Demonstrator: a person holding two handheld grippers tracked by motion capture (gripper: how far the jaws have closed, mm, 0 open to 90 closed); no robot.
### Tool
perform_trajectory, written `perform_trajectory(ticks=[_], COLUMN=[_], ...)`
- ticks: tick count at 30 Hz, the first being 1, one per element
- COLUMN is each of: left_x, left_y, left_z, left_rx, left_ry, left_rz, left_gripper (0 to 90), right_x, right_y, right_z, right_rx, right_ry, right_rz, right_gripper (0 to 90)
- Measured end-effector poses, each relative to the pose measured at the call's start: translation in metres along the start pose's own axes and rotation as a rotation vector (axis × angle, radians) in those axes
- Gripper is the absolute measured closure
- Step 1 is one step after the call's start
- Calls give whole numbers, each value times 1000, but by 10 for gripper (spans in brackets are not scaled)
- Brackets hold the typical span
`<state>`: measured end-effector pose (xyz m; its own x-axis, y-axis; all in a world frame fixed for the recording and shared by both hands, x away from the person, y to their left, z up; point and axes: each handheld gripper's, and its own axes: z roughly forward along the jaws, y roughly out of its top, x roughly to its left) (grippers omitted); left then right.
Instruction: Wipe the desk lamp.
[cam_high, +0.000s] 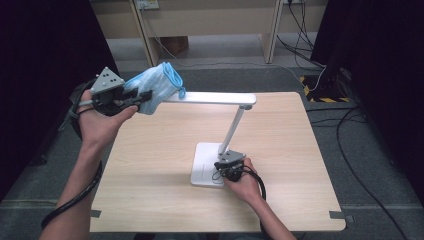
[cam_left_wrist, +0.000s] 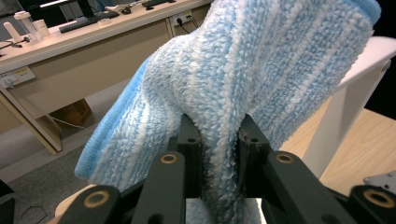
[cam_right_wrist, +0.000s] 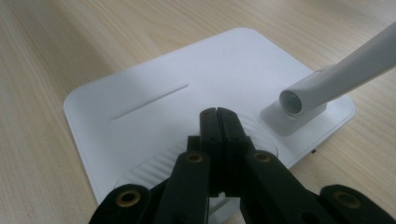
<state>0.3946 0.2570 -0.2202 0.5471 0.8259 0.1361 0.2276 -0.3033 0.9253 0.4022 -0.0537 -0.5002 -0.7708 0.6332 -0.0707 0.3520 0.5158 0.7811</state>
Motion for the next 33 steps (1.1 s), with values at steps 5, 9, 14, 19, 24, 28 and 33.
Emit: perform_trajectory(ticks=[5,9,14,19,24,28,33], left_x=[-4,-6,-13,-19,-20,-20,-20], left_y=[4,4,2,2,6,10,8], left_z=[3,13,27,40,39,35,36], left_rx=[-8,-5,5,0,-43,-71,-66], left_ry=[1,-6,-26,-29,-31,-18,-19], left_rz=[11,2,1,-3,-27,-29,-33], left_gripper=[747,746,746,746,746,746,745], right_x=[0,0,0,0,-1,-1,-1], right_y=[0,0,0,0,0,-1,0], right_z=[0,0,1,2,2,2,0], right_rx=[-1,0,-4,-13,-14,-16,-4], right_ry=[1,5,8,11,14,16,11], right_rz=[3,1,1,-1,0,5,3], right_gripper=[900,900,900,900,900,900,900])
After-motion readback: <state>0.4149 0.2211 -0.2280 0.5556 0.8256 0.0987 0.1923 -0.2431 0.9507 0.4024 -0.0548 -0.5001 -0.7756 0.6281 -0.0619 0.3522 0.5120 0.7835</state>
